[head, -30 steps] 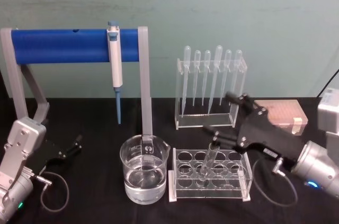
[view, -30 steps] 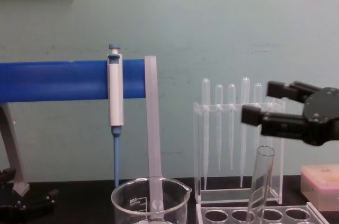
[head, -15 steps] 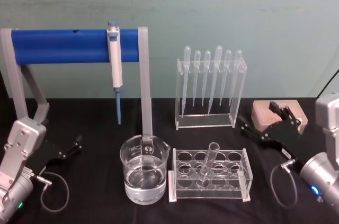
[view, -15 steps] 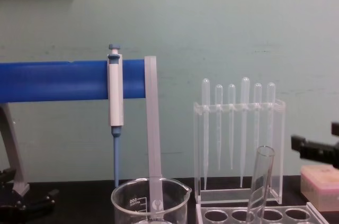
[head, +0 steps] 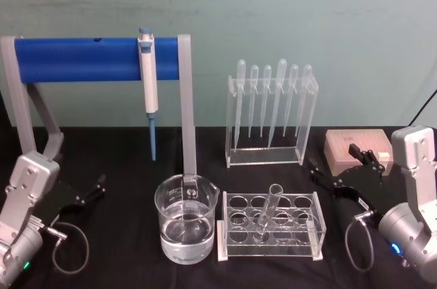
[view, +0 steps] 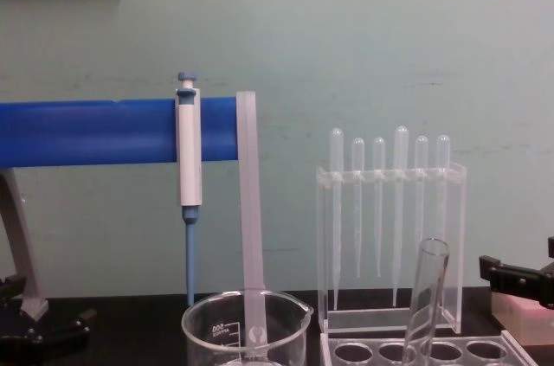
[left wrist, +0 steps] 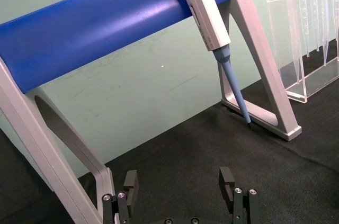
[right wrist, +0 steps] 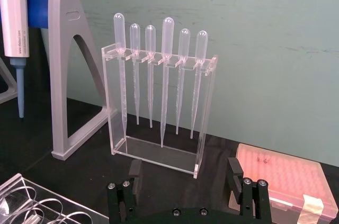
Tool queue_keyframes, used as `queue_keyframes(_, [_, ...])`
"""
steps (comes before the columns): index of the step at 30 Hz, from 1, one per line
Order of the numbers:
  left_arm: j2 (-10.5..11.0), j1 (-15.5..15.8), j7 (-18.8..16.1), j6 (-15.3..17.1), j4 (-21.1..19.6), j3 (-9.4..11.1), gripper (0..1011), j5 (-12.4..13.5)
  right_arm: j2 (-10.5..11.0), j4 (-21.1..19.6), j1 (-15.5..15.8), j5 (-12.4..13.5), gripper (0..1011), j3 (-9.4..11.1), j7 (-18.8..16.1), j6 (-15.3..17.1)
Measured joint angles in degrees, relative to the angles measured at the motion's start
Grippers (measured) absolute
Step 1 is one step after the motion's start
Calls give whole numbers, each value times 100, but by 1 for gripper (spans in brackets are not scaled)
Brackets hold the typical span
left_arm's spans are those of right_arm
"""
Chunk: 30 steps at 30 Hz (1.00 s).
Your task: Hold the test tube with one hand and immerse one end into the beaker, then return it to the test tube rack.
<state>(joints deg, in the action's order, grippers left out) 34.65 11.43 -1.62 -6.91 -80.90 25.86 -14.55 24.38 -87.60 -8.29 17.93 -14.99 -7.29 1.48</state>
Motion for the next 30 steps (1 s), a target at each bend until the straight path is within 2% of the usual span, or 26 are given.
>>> queue_keyframes(30, [0,0,0,0,0,0,1000,0,16,-31,6,1,1002,-14,14,13])
